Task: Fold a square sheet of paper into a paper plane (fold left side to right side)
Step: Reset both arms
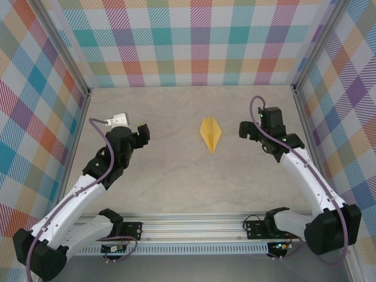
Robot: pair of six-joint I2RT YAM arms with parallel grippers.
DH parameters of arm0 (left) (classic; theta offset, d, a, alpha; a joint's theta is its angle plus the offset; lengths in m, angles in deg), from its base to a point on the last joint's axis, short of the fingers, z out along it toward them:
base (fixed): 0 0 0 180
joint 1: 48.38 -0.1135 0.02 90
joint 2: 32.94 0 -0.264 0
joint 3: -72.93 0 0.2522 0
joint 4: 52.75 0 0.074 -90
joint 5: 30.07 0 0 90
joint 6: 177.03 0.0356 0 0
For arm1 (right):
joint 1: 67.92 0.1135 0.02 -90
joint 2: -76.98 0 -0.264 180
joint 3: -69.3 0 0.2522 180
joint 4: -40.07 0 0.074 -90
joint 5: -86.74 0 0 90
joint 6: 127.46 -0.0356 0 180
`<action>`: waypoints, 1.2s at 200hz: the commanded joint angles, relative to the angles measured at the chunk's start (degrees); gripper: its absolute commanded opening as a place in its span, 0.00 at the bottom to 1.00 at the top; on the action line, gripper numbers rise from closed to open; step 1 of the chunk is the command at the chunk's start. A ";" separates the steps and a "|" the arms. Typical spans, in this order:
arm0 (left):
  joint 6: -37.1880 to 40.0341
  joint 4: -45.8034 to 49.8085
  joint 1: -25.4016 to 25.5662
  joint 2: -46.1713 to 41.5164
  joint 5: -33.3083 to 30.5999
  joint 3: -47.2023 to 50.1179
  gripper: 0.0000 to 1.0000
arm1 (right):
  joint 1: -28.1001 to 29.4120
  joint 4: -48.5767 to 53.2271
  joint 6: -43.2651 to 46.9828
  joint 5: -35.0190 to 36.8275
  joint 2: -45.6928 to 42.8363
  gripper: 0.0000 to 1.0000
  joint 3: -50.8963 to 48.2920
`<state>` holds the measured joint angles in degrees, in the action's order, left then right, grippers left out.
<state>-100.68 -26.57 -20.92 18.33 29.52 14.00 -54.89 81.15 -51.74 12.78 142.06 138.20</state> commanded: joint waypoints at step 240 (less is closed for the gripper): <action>14.50 -63.37 -19.49 39.08 10.78 22.86 1.00 | -12.69 -73.08 13.76 -17.31 22.39 1.00 -31.24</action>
<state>-87.17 -90.34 -38.45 53.54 36.91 41.59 -66.91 10.15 -37.84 -1.96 164.12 106.11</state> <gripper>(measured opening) 0.997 0.996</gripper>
